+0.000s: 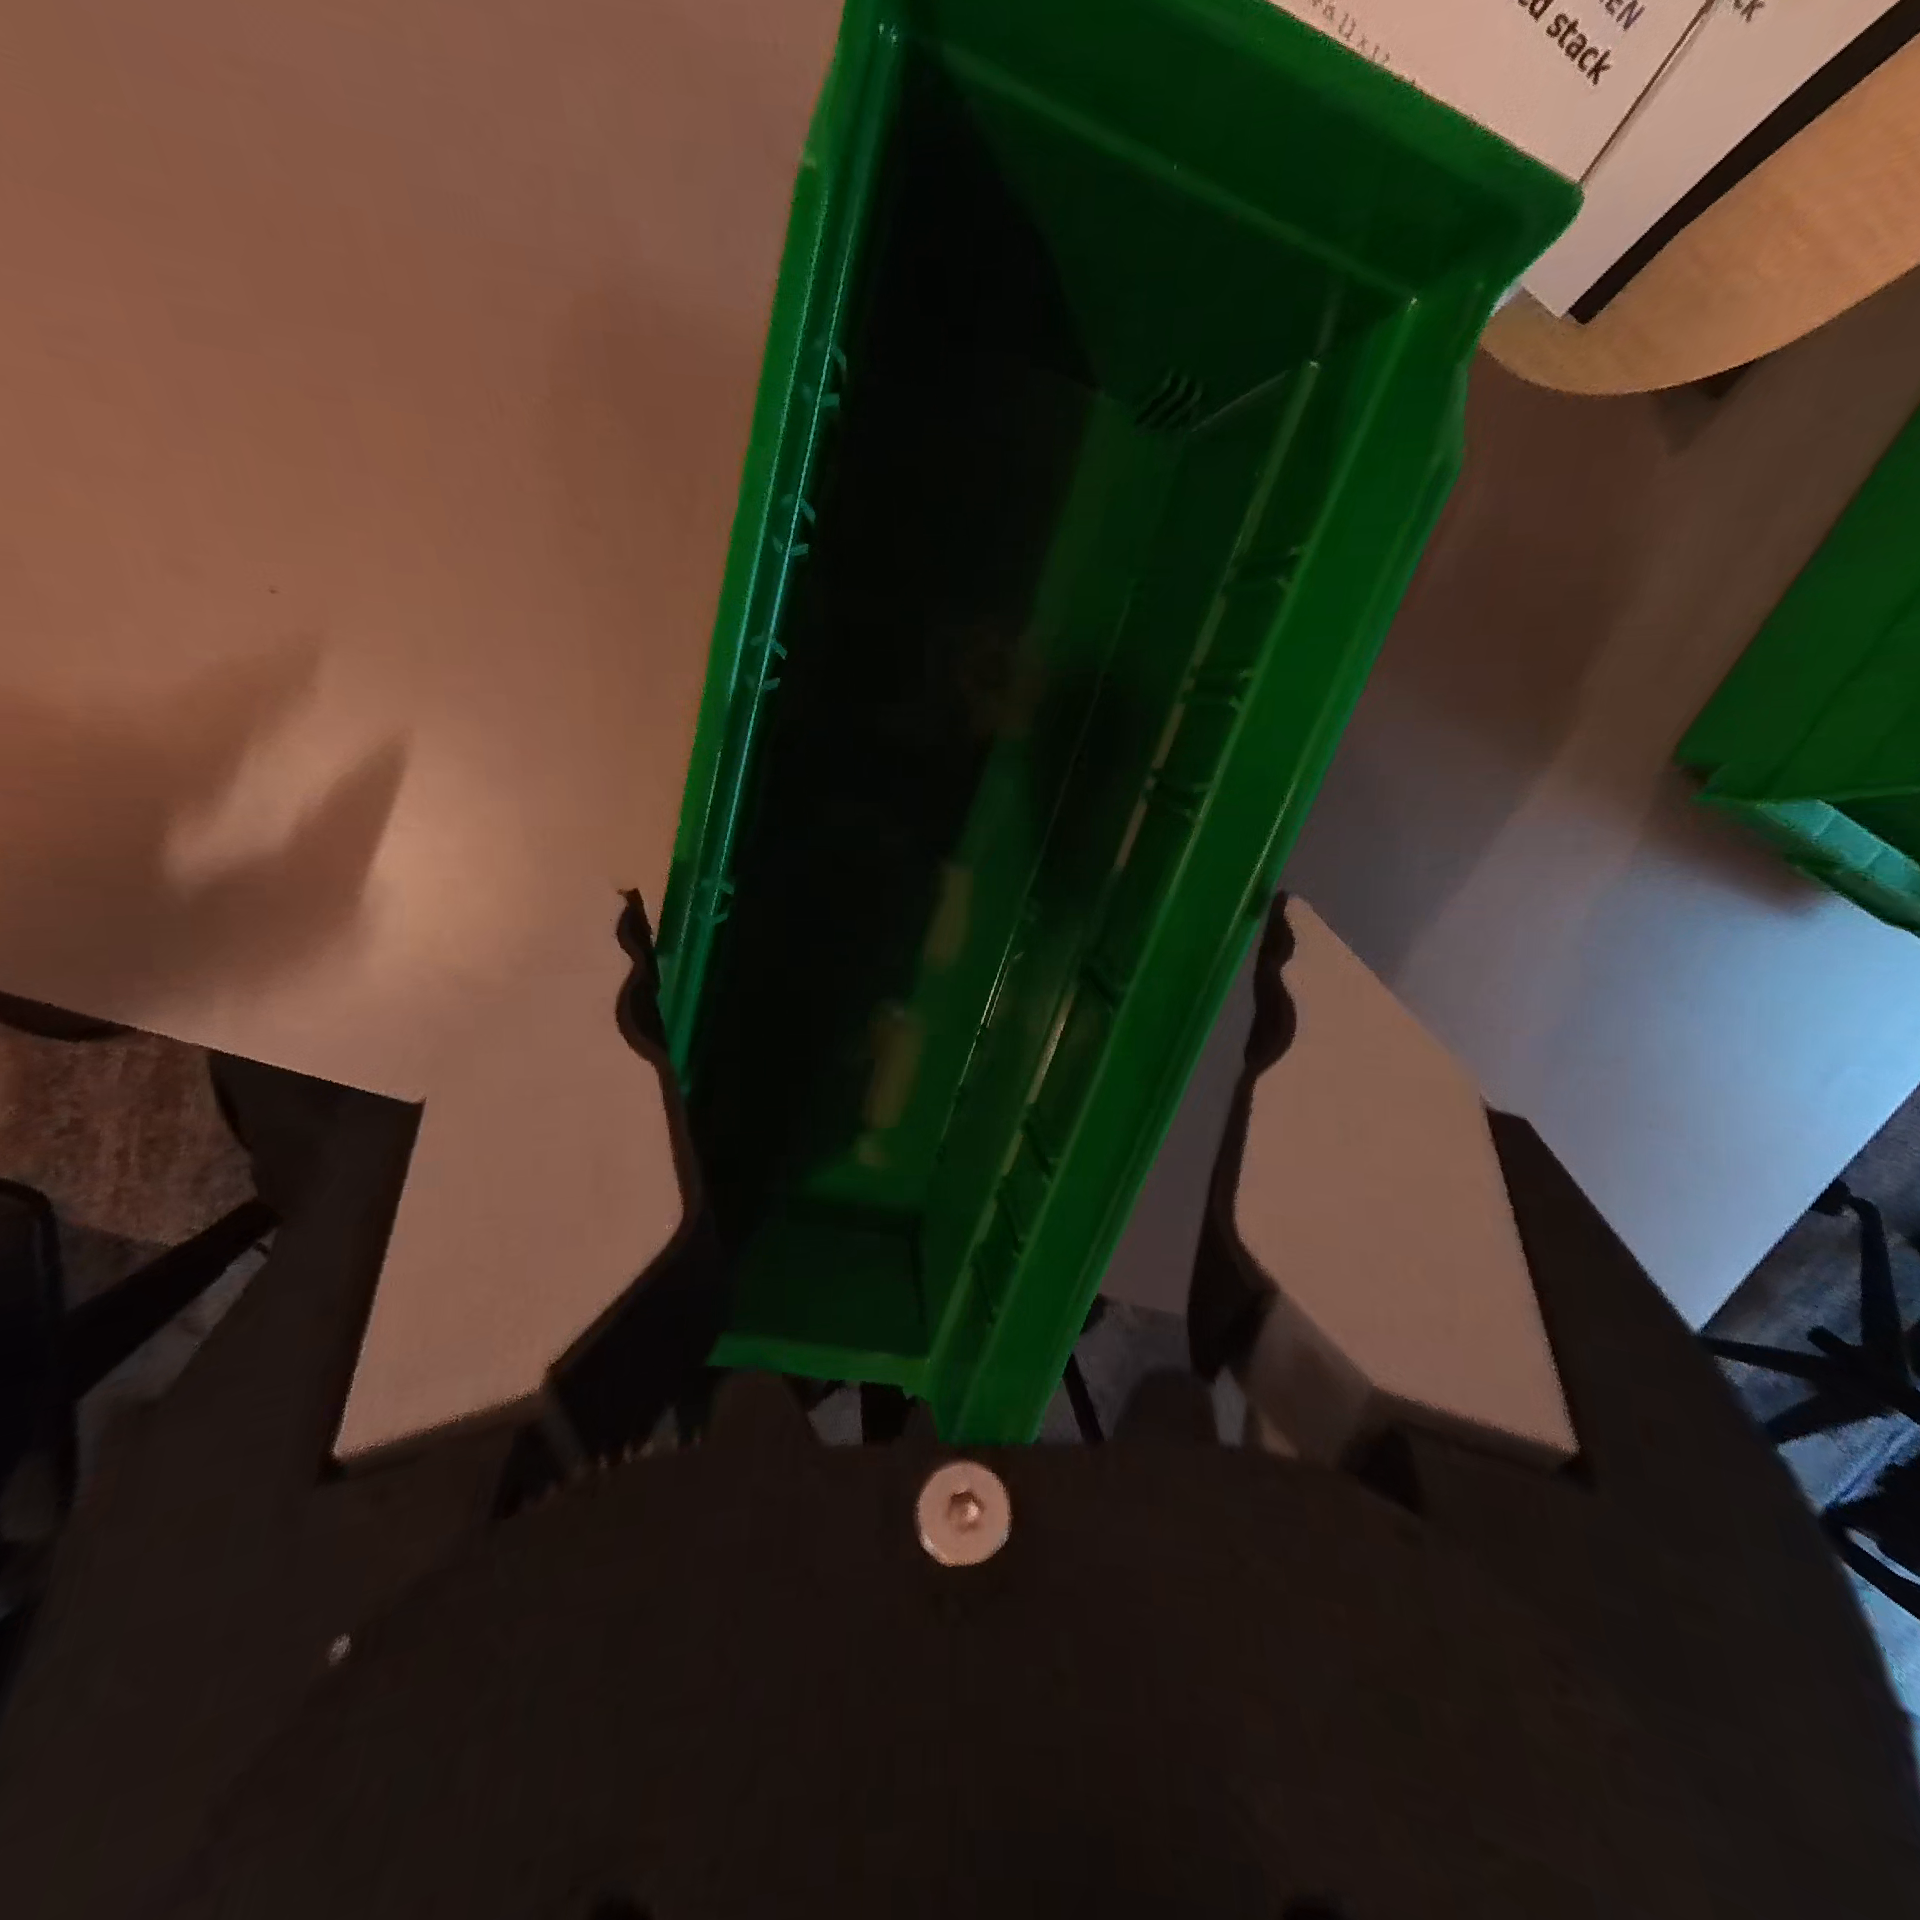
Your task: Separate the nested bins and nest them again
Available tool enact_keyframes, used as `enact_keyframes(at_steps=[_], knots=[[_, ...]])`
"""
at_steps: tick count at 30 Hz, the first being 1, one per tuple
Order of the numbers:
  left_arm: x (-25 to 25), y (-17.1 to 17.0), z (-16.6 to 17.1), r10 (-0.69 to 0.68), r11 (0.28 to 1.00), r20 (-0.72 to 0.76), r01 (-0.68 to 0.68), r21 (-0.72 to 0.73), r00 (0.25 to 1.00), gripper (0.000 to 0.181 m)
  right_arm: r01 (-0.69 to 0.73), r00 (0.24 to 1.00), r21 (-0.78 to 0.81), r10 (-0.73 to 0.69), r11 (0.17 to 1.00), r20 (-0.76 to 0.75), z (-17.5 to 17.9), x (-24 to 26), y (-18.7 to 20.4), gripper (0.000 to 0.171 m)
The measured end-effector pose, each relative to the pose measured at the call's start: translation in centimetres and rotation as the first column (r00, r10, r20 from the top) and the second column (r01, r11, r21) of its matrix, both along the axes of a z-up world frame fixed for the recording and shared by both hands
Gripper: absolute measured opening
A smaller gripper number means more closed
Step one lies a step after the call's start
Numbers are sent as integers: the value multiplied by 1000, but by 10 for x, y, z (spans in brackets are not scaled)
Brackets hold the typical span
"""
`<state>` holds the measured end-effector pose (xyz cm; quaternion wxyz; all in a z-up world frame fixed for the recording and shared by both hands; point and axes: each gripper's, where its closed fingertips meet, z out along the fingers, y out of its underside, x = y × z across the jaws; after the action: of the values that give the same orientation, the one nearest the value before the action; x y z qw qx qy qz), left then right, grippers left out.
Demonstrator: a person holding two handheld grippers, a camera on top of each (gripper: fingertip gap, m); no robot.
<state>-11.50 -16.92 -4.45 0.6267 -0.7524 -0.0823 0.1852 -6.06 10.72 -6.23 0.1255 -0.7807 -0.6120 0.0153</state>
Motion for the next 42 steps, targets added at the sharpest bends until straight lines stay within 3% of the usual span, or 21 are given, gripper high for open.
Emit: enact_keyframes(at_steps=[6, 12, 19, 25, 42], knots=[[3, 1, 0, -8, 1000, -2, 8, -2, 1000, 29, -5, 999, -12, 6, 1000, 51, 0, 12, -7, 112], [2, 1, 1, -4, 1000, -5, 4, 0, 1000, 29, -8, 1000, -53, 9, 999, 10, -4, 12, -6, 114], [1, 0, 0, -1, 1000, -7, 1, -4, 1000, 29, -71, 997, -32, 72, 997, 38, 0, 13, -4, 93], [1, 0, 0, 1, 1000, -10, -1, -5, 1000, 29, -76, 997, -21, 76, 997, -34, 4, 7, 4, 76], [-3, -4, 3, 11, 1000, -8, -11, 8, 1000, 28, -86, 995, 13, 86, 996, -44, 46, 17, 16, 79]])
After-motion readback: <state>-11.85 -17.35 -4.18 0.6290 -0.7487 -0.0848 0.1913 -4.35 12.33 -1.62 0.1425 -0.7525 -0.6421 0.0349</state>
